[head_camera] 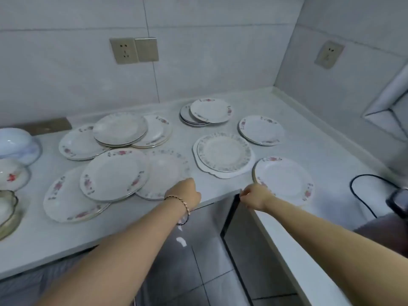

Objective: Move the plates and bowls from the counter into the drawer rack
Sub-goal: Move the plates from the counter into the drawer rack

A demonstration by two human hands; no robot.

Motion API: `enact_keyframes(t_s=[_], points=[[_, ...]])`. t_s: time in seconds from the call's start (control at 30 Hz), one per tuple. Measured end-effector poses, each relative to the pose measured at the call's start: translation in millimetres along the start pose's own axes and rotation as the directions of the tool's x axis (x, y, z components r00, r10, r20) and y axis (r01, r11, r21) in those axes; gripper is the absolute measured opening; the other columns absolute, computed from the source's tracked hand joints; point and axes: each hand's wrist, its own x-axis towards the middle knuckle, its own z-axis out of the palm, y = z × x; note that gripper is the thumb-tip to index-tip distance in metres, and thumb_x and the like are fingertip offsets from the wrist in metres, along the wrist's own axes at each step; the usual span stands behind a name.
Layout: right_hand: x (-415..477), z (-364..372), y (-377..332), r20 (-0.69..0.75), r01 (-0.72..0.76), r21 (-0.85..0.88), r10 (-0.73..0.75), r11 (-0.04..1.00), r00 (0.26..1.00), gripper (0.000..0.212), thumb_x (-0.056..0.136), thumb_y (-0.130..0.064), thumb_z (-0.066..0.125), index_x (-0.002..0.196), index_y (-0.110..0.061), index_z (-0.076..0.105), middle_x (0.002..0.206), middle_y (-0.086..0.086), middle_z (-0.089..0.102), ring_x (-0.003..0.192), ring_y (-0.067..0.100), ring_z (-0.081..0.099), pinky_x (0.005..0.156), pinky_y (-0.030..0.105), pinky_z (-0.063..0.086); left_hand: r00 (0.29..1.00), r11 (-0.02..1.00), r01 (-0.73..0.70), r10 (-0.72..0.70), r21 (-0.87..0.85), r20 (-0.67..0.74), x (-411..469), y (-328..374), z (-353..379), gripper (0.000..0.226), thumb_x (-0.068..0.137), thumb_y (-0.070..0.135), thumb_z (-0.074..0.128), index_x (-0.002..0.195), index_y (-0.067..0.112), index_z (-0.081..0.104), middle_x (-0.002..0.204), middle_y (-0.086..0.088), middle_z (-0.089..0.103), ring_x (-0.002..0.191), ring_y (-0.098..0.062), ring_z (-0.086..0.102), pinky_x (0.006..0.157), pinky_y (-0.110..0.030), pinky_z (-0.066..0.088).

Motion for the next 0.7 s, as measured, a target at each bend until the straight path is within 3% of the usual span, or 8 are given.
enact_keyframes(t_s=[0.1,0.27,0.4,0.53,0.63,0.7], points=[[29,-17,15,0.008,-0.026,-0.002,0.026,1.0,1.0,0.032,0.083,-0.01,0.048,0.104,0.002,0.069,0.104,0.019,0.071,0.092,0.03,0.066,0.088,0.036,0.054,0.997,0.989,0.079,-0.081,-0.127,-0.008,25,15,10,0.037,0.09,0.02,0.045,0.126,0.01,0.048,0.132,-0.01,0.053,0.118,-0.027,0.052,0.099,-0.033,0.042],[72,-34,22,-0.012,-0.028,-0.01,0.028,1.0,1.0,0.032,0.087,-0.01,0.047,0.11,0.001,0.067,0.117,0.017,0.066,0.111,0.031,0.06,0.094,0.031,0.047,0.991,0.958,0.12,-0.133,-0.262,-0.03,65,36,5,0.041,0.092,0.018,0.045,0.131,0.004,0.043,0.138,-0.013,0.048,0.117,-0.027,0.05,0.096,-0.03,0.039],[118,-46,15,-0.008,-0.011,-0.02,0.01,1.0,1.0,0.033,0.09,-0.013,0.047,0.118,-0.007,0.062,0.127,0.011,0.061,0.12,0.027,0.054,0.1,0.029,0.042,0.985,0.926,0.162,-0.172,-0.34,0.002,113,43,4,0.04,0.093,0.022,0.048,0.128,0.004,0.041,0.13,-0.016,0.052,0.109,-0.029,0.053,0.08,-0.027,0.037],[178,-60,8,-0.08,-0.057,0.013,0.058,0.998,0.995,0.04,0.09,-0.015,0.05,0.128,-0.005,0.055,0.133,0.016,0.053,0.119,0.032,0.054,0.101,0.034,0.042,0.967,0.884,0.251,-0.249,-0.395,0.057,177,56,2,0.047,0.089,0.017,0.052,0.13,-0.001,0.037,0.129,-0.018,0.053,0.118,-0.034,0.053,0.091,-0.031,0.043],[220,-70,-2,-0.085,-0.198,0.078,0.204,0.977,0.975,0.046,0.091,-0.02,0.048,0.135,-0.003,0.045,0.135,0.019,0.042,0.117,0.036,0.053,0.103,0.041,0.042,0.92,0.784,0.391,-0.349,-0.481,0.179,230,60,3,0.055,0.082,0.013,0.057,0.128,-0.007,0.035,0.109,-0.017,0.061,0.107,-0.032,0.059,0.089,-0.033,0.047],[243,-74,-7,-0.069,-0.292,0.077,0.297,0.953,0.952,0.049,0.093,-0.026,0.047,0.136,-0.003,0.039,0.136,0.019,0.04,0.122,0.036,0.048,0.105,0.043,0.04,0.871,0.681,0.487,-0.424,-0.547,0.247,260,59,5,0.066,0.07,0.015,0.064,0.125,-0.009,0.036,0.12,-0.021,0.061,0.111,-0.033,0.061,0.092,-0.038,0.051]])
